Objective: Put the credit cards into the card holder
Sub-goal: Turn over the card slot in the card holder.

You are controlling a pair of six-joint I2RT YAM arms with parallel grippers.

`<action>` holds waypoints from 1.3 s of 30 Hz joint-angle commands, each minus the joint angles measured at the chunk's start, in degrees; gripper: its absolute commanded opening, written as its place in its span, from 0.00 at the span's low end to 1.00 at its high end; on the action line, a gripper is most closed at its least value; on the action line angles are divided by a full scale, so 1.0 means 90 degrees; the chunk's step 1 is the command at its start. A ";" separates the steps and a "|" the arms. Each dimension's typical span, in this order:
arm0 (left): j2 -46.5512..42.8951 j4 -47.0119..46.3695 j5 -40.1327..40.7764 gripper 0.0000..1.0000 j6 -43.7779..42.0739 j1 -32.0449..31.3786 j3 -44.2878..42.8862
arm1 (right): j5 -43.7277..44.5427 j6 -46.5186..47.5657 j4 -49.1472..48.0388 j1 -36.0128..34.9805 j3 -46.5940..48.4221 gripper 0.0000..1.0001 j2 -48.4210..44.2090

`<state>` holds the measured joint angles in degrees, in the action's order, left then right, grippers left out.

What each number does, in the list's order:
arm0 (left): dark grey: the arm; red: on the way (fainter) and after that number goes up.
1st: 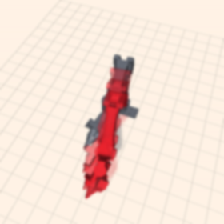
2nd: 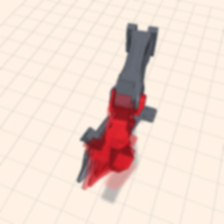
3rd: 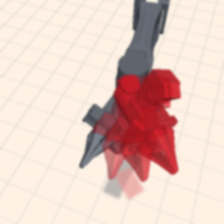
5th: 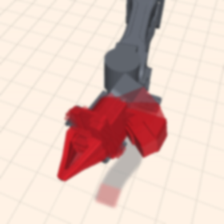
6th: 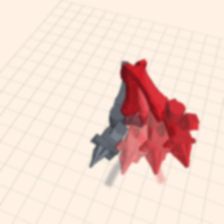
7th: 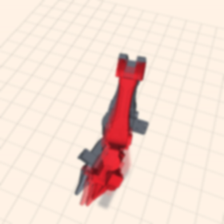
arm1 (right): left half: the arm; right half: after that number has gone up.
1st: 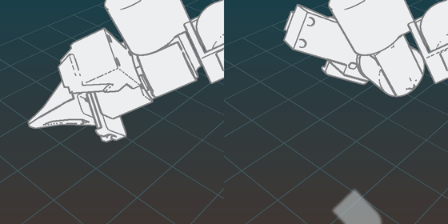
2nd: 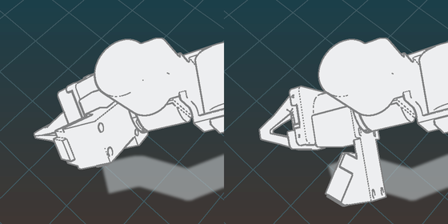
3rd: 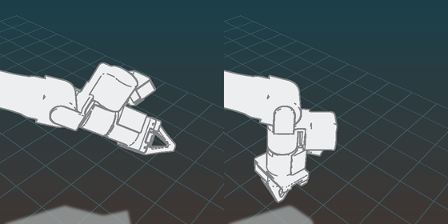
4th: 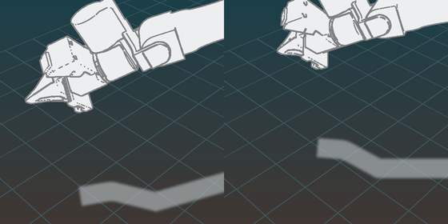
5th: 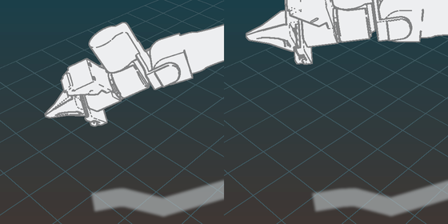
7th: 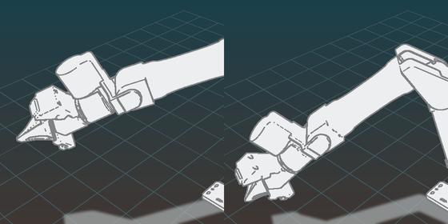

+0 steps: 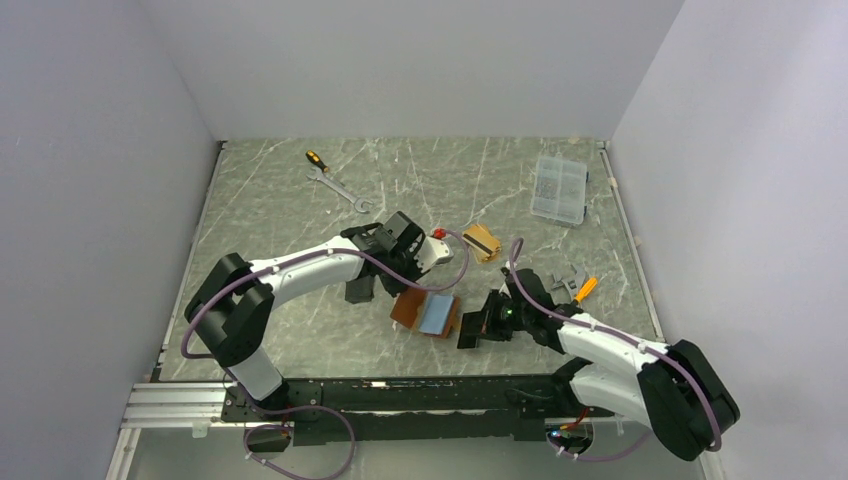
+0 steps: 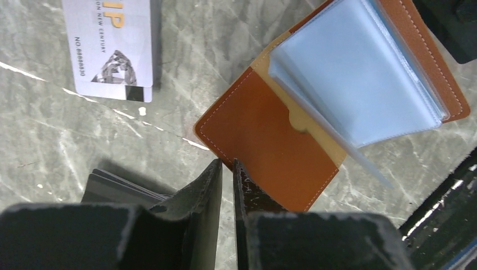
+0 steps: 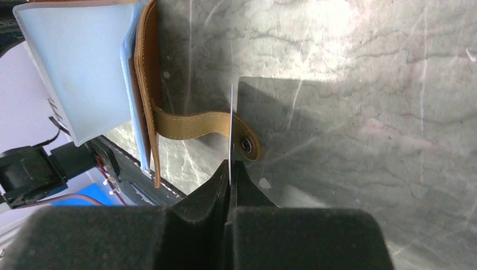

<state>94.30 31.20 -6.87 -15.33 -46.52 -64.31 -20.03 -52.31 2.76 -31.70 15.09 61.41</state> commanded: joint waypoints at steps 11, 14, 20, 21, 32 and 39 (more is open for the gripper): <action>-0.0582 0.0093 -0.0276 0.12 0.0192 -0.0062 -0.0066 | 0.0598 0.0427 0.1763 -0.0104 0.1242 0.00 -0.1186; -0.0576 0.0087 -0.0237 0.12 0.0187 -0.0097 -0.0018 | 0.0533 0.0484 0.1616 -0.0218 0.1485 0.00 -0.0937; -0.0602 0.0067 -0.0245 0.11 0.0164 -0.0123 0.0008 | 0.0668 0.0543 0.1278 -0.0943 0.1795 0.00 -0.0048; -0.0617 0.0054 -0.0246 0.11 0.0145 -0.0129 0.0029 | 0.0659 0.0539 0.1202 -0.1010 0.1799 0.00 0.0135; -0.0774 0.0087 -0.1190 0.25 0.0089 0.0116 0.0190 | 0.0401 0.1007 0.0244 -0.1586 0.2224 0.00 0.1010; -0.0858 -0.0056 -0.2374 0.32 0.0131 0.0664 0.0433 | 0.0281 0.1159 -0.0429 -0.1612 0.2164 0.00 0.1252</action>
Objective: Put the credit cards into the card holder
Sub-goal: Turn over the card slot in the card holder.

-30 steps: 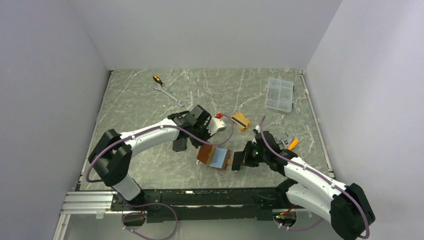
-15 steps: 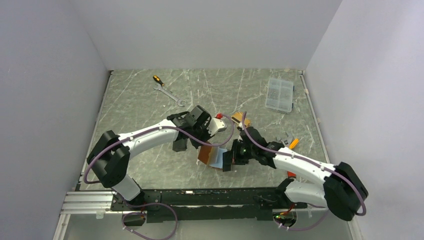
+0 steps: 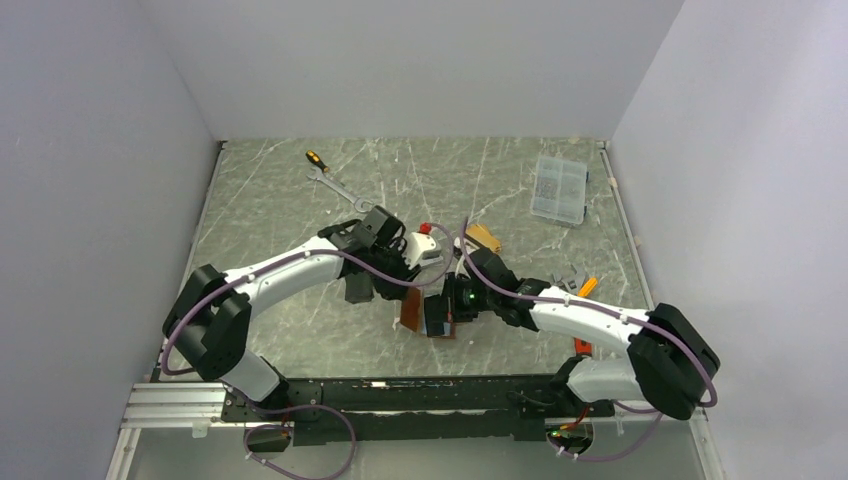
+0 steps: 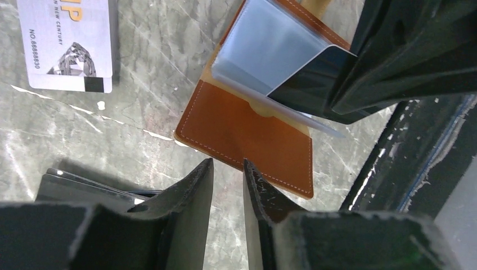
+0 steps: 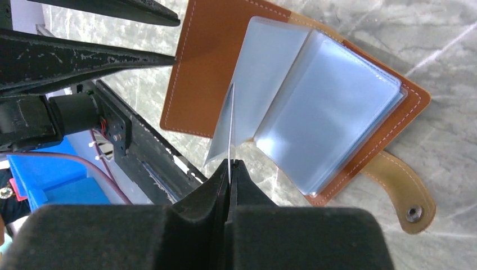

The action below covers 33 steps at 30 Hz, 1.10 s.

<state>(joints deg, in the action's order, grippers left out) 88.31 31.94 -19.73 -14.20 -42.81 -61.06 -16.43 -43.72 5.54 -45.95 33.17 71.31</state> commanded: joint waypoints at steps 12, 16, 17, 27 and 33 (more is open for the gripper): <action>0.0361 0.0072 -0.2193 0.41 0.0444 0.0944 -0.0263 | -0.0303 0.0181 -0.1489 -0.0026 -0.0100 0.00 0.0277; 0.0478 0.0137 -0.2493 0.47 0.0577 0.1102 -0.0330 | -0.0404 0.0178 -0.1566 -0.0050 -0.0035 0.00 0.0465; 0.0502 0.0141 -0.2621 0.47 0.0628 0.1161 -0.0349 | -0.0385 0.0194 -0.1540 -0.0059 -0.0005 0.00 0.0530; 0.0861 0.0110 -0.3042 0.52 0.0805 0.1242 -0.0339 | -0.0502 0.0125 -0.1851 -0.0077 -0.0004 0.00 0.1084; 0.1251 0.0199 -0.2648 0.49 0.0700 0.1233 -0.0383 | -0.0676 0.0140 -0.2040 -0.0070 0.0104 0.00 0.1394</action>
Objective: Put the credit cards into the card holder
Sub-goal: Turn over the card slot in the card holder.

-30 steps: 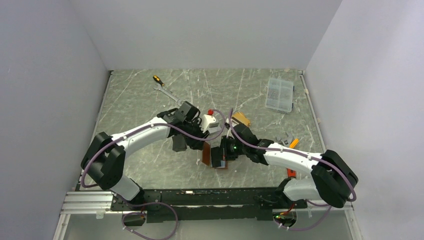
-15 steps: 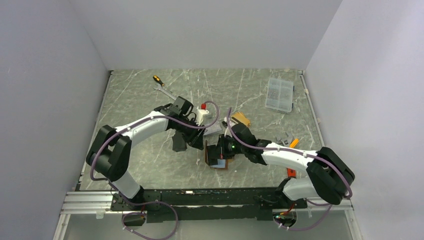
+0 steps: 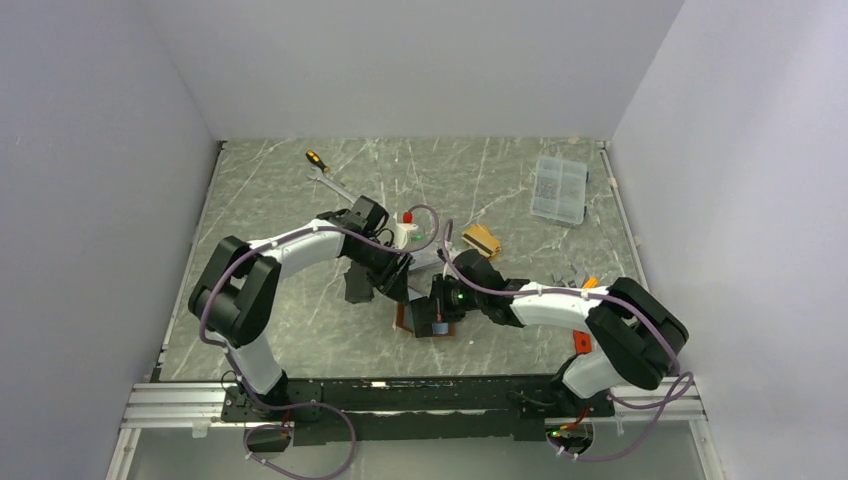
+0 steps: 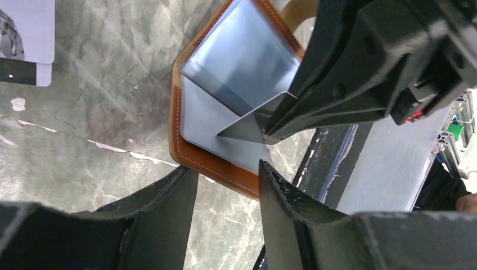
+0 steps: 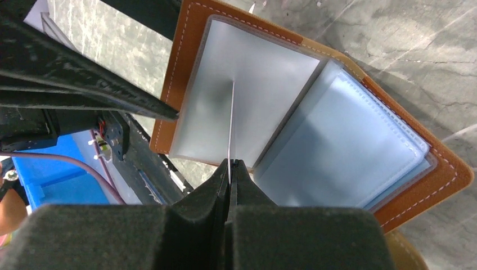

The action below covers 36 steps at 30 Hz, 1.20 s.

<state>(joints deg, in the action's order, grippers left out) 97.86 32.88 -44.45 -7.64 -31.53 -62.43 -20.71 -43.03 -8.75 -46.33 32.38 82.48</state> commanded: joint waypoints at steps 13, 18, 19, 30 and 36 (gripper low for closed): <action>0.0617 0.0079 0.0696 0.33 -0.0037 -0.0279 -0.0444 | -0.0247 0.0008 -0.0471 0.0013 -0.0034 0.00 -0.0033; 0.0869 0.0234 0.0800 0.17 -0.0071 -0.0454 -0.0661 | -0.0363 -0.0122 -0.0554 0.0260 -0.0461 0.00 -0.0396; 0.0876 0.0263 0.0830 0.13 -0.0082 -0.0456 -0.0697 | -0.0393 -0.0142 -0.0533 0.0323 -0.0558 0.00 -0.0479; 0.0600 0.0452 0.0885 0.00 -0.0152 -0.0499 -0.0713 | -0.0313 -0.0354 0.0388 0.0772 -0.1744 0.00 -0.2544; 0.0578 0.0489 0.0942 0.00 -0.0167 -0.0611 -0.0771 | -0.0313 -0.0473 0.0505 0.0784 -0.2002 0.00 -0.2879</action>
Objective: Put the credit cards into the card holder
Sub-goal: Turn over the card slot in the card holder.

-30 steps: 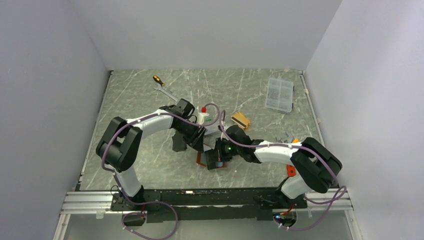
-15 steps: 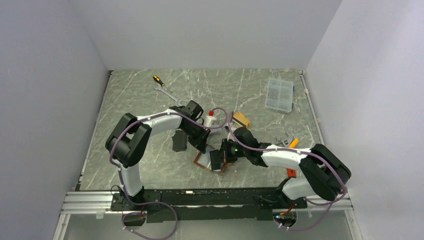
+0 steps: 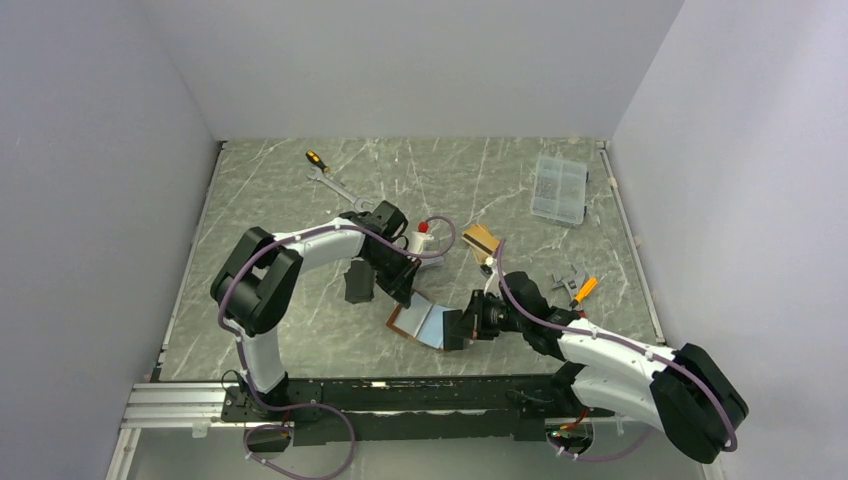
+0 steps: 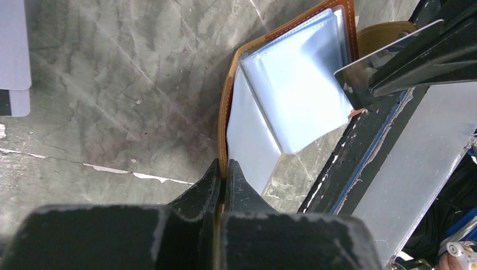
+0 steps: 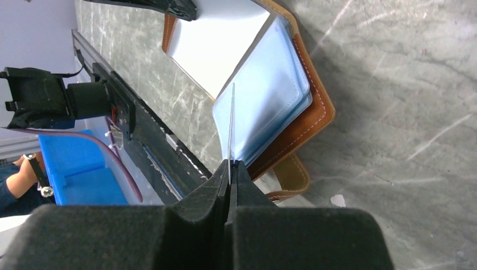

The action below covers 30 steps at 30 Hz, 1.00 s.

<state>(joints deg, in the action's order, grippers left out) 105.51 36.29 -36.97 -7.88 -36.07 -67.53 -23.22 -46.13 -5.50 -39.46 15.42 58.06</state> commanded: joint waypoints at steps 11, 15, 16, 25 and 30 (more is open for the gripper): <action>-0.0426 0.0080 0.0264 0.00 -0.0164 -0.0144 -0.0119 | -0.0041 -0.0224 0.0380 0.0020 -0.0366 0.00 -0.0537; -0.0398 0.0079 0.0251 0.00 -0.0150 -0.0164 -0.0148 | -0.0112 -0.0281 0.0219 0.0014 -0.0423 0.00 -0.0434; -0.0383 0.0092 0.0259 0.00 -0.0149 -0.0170 -0.0153 | -0.0140 -0.0297 0.0189 0.0009 -0.0430 0.00 -0.0397; -0.0338 0.0106 0.0360 0.00 -0.0149 -0.0190 -0.0163 | -0.0345 -0.0387 0.0128 0.0015 -0.0691 0.00 -0.0468; -0.0315 0.0128 0.0363 0.00 -0.0157 -0.0212 -0.0212 | -0.0454 -0.0387 -0.0104 0.0010 -0.0697 0.00 -0.0148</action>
<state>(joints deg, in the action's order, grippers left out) 103.96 36.97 -34.15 -8.29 -37.45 -67.55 -25.74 -49.04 -3.11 -39.46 9.15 55.02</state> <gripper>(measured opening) 0.023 0.008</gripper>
